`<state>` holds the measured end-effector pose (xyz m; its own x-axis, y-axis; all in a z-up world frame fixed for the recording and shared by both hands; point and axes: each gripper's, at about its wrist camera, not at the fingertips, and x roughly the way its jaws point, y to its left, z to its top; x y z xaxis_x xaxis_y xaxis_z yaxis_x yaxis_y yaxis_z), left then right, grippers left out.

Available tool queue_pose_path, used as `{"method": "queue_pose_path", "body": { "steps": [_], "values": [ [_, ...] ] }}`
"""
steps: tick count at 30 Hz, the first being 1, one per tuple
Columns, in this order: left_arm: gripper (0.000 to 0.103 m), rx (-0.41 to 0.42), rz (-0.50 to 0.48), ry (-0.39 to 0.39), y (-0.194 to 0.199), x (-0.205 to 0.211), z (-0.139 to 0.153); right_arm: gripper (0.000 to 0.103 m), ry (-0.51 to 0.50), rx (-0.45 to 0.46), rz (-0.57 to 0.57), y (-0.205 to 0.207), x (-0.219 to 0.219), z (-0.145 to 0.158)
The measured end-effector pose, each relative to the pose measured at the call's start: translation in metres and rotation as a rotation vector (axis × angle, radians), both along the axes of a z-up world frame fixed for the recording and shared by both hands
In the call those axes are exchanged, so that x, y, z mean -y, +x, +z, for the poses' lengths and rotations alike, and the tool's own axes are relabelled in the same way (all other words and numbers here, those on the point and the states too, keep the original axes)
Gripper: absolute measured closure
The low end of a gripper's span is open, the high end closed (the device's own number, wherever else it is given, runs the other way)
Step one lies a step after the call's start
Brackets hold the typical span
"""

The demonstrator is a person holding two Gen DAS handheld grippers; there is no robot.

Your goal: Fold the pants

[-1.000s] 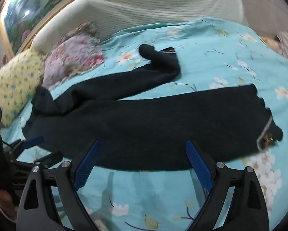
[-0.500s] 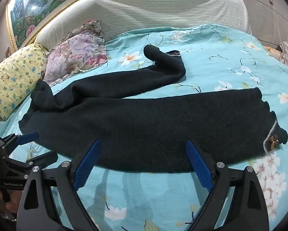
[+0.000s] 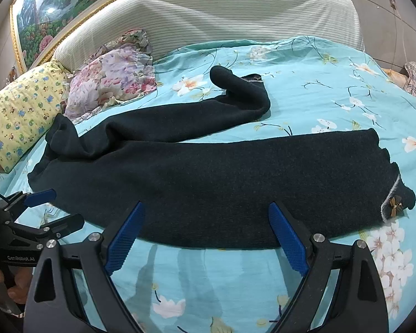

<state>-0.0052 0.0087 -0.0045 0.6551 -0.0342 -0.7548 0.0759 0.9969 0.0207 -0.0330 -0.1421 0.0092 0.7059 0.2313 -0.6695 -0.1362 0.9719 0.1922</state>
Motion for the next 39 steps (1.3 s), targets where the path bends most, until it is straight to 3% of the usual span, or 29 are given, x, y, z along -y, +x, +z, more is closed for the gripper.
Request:
{"method": "queue_pose_path", "body": {
  "steps": [39],
  "values": [
    [0.002, 0.022, -0.015, -0.018, -0.0046, 0.0013, 0.0044, 0.012, 0.003, 0.002, -0.012, -0.0018, 0.0076, 0.0045]
  ]
}}
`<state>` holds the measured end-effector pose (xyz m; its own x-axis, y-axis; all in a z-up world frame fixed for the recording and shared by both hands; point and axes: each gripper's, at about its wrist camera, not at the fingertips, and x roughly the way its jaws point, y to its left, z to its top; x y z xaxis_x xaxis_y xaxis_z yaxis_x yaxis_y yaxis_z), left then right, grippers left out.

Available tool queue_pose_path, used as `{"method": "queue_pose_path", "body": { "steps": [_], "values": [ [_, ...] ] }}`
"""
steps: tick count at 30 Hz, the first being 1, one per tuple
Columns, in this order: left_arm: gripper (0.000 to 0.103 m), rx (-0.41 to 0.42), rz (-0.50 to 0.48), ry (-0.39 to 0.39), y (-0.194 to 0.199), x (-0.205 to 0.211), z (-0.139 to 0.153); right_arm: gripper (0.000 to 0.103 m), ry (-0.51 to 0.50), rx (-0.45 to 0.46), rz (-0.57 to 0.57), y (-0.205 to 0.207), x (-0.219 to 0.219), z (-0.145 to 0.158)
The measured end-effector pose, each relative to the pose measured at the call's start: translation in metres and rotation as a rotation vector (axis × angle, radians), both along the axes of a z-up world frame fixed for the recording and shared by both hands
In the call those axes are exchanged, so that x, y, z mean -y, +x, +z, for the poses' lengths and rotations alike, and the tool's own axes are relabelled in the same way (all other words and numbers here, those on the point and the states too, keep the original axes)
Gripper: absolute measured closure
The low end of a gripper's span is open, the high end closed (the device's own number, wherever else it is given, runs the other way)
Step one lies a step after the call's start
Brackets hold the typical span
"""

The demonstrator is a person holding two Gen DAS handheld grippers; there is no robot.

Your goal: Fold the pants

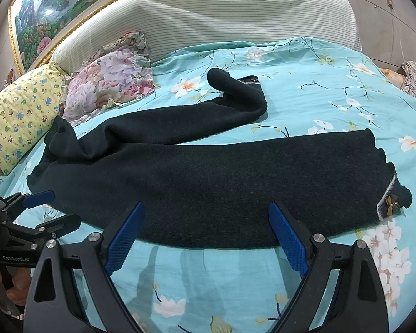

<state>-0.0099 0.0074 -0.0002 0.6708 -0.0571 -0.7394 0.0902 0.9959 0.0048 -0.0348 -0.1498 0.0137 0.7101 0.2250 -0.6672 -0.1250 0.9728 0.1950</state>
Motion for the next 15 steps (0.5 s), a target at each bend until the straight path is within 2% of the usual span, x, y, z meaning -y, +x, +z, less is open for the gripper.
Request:
{"method": "queue_pose_path", "body": {
  "steps": [15],
  "values": [
    [0.002, 0.001, -0.024, 0.002, 0.0003, -0.0009, 0.0009, 0.012, 0.002, -0.006, -0.005, 0.0006, 0.0028, 0.0029]
  ]
}}
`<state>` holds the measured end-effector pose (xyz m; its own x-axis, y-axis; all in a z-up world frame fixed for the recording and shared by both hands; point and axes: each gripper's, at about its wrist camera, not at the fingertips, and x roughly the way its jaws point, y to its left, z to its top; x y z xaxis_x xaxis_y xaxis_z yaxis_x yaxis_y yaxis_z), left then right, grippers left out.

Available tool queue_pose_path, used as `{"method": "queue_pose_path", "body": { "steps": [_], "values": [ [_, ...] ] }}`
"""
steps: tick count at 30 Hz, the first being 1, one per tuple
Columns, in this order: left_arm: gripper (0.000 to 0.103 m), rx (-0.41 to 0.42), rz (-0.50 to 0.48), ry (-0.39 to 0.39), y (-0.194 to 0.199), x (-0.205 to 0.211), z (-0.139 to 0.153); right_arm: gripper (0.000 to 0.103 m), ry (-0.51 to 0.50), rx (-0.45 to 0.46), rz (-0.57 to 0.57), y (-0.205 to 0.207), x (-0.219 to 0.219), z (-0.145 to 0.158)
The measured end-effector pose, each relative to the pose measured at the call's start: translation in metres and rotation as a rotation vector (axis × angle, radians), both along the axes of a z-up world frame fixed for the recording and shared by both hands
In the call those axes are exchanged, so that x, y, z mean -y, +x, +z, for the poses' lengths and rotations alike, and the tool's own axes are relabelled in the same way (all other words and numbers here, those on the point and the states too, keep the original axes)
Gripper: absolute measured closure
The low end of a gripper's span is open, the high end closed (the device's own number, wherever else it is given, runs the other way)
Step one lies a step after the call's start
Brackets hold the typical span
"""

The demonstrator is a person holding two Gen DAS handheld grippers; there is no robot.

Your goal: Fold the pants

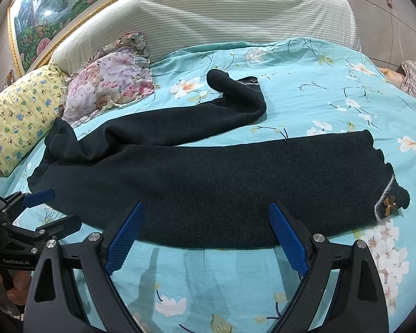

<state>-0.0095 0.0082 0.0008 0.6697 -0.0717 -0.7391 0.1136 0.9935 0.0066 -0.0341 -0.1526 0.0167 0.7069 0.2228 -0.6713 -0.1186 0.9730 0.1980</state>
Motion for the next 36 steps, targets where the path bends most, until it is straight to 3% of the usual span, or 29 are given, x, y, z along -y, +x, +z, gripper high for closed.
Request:
{"method": "queue_pose_path", "body": {
  "steps": [18, 30, 36],
  "values": [
    [0.002, 0.0, -0.052, 0.011, 0.019, -0.001, 0.006, 0.012, 0.005, -0.015, -0.005, 0.012, 0.002, 0.008],
    [0.002, 0.009, -0.109, 0.042, 0.06, 0.007, 0.018, 0.012, 0.008, -0.006, -0.016, 0.047, 0.017, 0.026],
    [0.002, 0.014, -0.173, 0.074, 0.085, 0.019, 0.022, 0.012, 0.064, -0.041, -0.021, 0.083, 0.033, 0.03]
  ]
}}
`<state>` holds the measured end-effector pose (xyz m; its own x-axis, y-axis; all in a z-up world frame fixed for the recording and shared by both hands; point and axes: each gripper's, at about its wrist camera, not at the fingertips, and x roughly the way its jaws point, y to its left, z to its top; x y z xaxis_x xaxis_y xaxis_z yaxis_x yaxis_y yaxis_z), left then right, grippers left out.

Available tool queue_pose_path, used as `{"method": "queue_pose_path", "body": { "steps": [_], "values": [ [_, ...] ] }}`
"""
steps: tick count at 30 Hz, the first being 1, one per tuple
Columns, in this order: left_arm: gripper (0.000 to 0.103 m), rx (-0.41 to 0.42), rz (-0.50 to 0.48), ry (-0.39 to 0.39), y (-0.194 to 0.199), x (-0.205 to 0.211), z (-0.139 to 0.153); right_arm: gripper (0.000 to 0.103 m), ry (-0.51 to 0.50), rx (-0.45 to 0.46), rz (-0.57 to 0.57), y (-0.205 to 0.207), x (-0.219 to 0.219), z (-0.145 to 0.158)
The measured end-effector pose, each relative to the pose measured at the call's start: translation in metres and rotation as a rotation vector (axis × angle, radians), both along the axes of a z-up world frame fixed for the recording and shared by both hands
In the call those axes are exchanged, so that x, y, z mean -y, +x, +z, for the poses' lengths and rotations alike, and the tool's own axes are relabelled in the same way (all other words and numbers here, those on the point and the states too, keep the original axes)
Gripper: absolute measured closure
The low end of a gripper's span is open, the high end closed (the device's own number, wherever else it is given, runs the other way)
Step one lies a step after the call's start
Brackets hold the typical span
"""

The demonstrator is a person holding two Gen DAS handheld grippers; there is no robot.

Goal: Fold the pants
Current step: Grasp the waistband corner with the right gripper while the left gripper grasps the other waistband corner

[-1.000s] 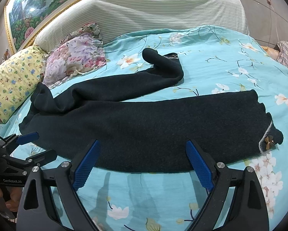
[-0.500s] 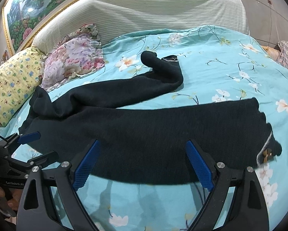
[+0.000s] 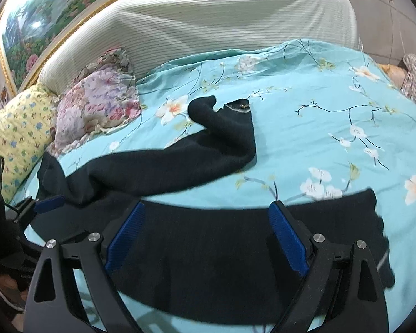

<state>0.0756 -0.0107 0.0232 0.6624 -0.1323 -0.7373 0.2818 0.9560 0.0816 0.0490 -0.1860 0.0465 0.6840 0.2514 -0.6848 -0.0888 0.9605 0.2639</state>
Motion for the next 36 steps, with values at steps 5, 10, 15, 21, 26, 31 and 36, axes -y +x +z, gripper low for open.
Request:
{"method": "queue_pose_path", "body": {
  "steps": [5, 10, 15, 21, 26, 31, 36],
  "values": [
    [0.002, -0.034, -0.087, -0.012, 0.027, 0.014, 0.001, 0.012, 0.097, -0.063, -0.009, 0.043, 0.021, 0.0],
    [0.002, -0.07, -0.16, -0.009, 0.056, 0.033, -0.001, 0.012, 0.168, -0.12, -0.034, 0.087, 0.039, 0.0],
    [0.002, -0.128, -0.207, -0.031, 0.086, 0.045, -0.008, 0.019, 0.2, -0.161, -0.04, 0.13, 0.051, -0.006],
    [0.002, -0.199, -0.226, -0.061, 0.109, 0.048, -0.02, 0.037, 0.187, -0.257, -0.044, 0.167, 0.055, -0.031],
    [0.002, -0.22, -0.285, -0.073, 0.114, 0.054, -0.025, 0.047, 0.164, -0.31, -0.014, 0.184, 0.048, -0.05],
    [0.002, -0.228, -0.315, -0.042, 0.122, 0.065, -0.033, 0.094, 0.195, -0.325, -0.017, 0.19, 0.045, -0.051],
    [0.003, -0.247, -0.328, 0.054, 0.129, 0.079, -0.049, 0.097, 0.329, -0.259, -0.102, 0.174, 0.065, -0.025]
  ]
}}
